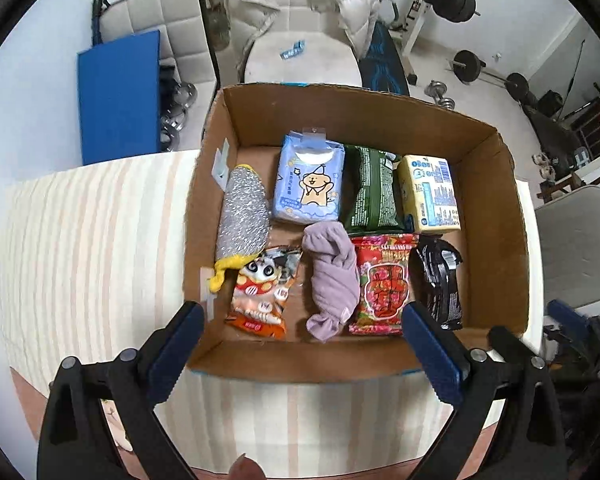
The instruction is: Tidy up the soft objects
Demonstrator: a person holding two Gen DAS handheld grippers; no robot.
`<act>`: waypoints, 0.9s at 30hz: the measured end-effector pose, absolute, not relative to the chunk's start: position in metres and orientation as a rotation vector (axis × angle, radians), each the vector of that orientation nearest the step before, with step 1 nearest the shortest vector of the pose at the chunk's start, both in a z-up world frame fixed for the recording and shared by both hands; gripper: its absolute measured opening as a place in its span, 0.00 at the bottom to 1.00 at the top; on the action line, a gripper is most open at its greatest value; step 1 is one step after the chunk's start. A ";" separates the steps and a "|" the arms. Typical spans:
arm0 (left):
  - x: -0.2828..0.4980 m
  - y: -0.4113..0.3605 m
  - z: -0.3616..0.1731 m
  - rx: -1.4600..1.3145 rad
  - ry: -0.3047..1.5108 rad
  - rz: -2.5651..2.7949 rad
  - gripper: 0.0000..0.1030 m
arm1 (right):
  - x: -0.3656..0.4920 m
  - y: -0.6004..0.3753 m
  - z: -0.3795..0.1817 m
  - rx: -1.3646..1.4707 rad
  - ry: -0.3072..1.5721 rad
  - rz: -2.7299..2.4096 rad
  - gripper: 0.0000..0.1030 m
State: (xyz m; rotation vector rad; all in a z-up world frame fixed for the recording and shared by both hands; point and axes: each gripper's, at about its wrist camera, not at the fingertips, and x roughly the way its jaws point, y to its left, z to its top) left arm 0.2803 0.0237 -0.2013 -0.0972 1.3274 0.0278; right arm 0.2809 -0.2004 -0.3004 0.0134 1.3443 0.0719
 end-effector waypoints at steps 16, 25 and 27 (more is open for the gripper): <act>0.243 0.010 -0.161 -0.065 1.212 0.090 0.98 | 0.258 -0.210 -0.260 0.015 1.261 0.060 1.00; 0.179 -0.016 -0.083 -0.046 1.099 0.089 0.98 | 0.194 -0.221 -0.189 -0.006 1.136 0.086 1.00; 0.163 -0.018 -0.066 -0.051 1.073 0.090 0.98 | 0.174 -0.226 -0.170 -0.002 1.105 0.085 1.00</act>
